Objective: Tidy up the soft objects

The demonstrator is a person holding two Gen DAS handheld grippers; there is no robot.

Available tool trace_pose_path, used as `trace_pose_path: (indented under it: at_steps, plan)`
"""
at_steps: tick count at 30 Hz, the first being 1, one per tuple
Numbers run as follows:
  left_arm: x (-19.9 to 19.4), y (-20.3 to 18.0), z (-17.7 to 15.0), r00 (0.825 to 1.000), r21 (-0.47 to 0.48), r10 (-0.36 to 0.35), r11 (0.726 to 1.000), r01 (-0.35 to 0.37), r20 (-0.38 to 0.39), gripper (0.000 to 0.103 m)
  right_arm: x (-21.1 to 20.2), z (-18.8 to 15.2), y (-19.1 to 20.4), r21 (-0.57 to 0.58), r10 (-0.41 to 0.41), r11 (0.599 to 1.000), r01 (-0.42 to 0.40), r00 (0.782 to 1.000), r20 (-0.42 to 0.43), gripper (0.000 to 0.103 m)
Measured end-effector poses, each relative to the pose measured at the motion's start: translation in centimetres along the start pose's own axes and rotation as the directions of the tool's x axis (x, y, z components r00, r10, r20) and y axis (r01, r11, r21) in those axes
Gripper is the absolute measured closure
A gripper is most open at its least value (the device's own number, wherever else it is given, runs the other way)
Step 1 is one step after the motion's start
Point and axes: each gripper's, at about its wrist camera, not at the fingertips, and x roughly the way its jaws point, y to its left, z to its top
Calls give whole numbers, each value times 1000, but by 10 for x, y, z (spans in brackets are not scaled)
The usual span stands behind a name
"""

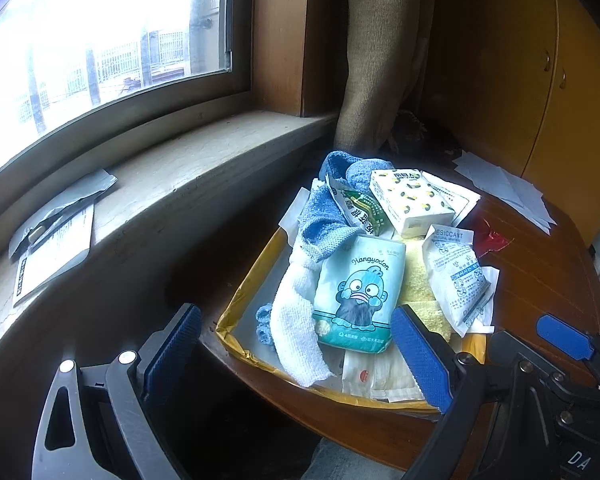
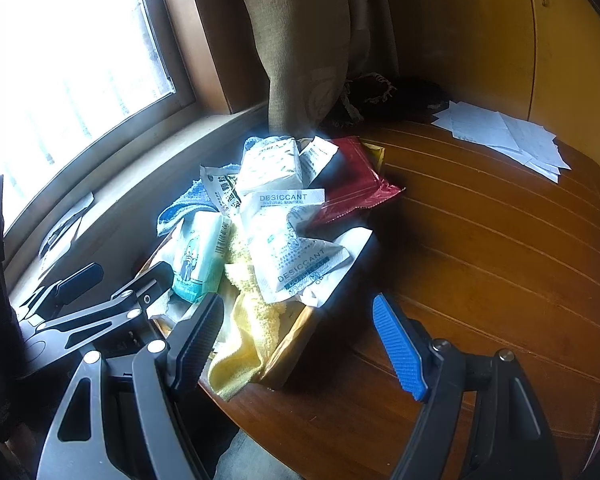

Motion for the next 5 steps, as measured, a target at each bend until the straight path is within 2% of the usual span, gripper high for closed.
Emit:
trace_pose_path:
  at_steps: [5]
  plan:
    - [2,-1,2,1000,0,7,1000,-7,15,6,-1,0,-1,5,1,1000,-1,1000,11,27]
